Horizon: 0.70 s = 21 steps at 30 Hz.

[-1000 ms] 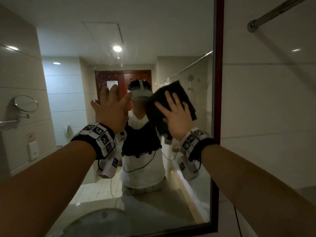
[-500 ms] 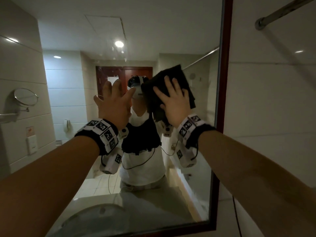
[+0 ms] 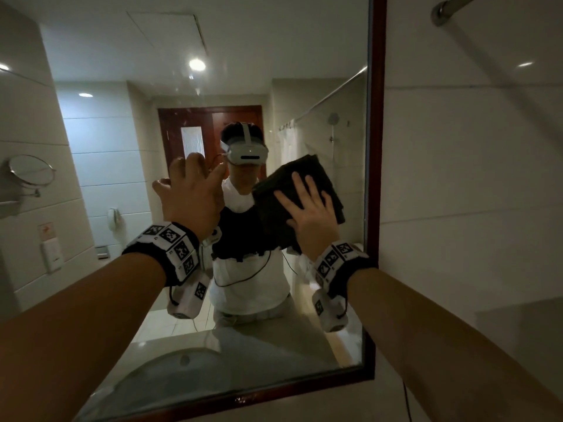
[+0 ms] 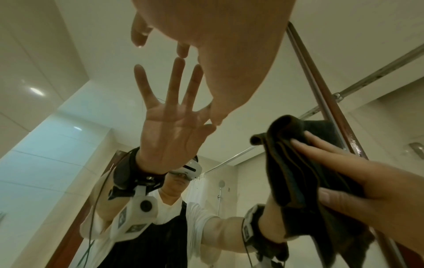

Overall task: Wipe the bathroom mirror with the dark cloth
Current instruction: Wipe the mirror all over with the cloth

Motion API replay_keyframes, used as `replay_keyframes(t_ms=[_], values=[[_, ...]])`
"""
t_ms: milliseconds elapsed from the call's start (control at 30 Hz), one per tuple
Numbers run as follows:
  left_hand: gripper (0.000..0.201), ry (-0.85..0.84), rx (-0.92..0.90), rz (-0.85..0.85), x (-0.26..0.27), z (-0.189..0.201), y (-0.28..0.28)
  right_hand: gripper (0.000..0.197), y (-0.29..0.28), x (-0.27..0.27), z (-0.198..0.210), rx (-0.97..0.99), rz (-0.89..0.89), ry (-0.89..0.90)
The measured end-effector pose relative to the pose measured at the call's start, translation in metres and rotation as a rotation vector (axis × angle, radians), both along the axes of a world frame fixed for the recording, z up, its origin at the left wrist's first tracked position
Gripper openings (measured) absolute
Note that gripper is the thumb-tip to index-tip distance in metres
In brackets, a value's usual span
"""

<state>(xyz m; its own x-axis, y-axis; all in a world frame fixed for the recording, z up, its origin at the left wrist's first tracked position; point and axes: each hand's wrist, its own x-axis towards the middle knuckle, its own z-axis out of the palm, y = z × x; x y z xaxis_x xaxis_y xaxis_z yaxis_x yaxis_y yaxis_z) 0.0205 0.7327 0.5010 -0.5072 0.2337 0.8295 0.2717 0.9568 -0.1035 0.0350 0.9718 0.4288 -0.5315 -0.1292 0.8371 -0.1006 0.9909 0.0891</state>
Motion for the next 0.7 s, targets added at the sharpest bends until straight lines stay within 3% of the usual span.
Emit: replay_keyframes(t_ms=[133,267,500,600,700], values=[[0.072,-0.007,0.013,-0.005,0.001,-0.003,0.003,0.077,0.04,0.008,-0.005,-0.093,-0.072,-0.018],[0.078,-0.031,0.009,0.011,-0.002,-0.003,0.004,0.073,0.059,0.01,-0.019,-0.178,-0.1,0.084],[0.089,-0.014,0.006,0.004,-0.009,-0.008,-0.001,0.07,0.061,0.003,-0.023,-0.151,-0.132,0.154],[0.09,0.01,0.013,-0.007,-0.012,-0.009,0.0,0.069,0.057,0.001,-0.001,-0.192,-0.15,0.105],[0.09,0.026,0.014,-0.01,-0.013,-0.007,0.002,0.069,0.054,0.001,0.052,-0.198,-0.177,0.027]])
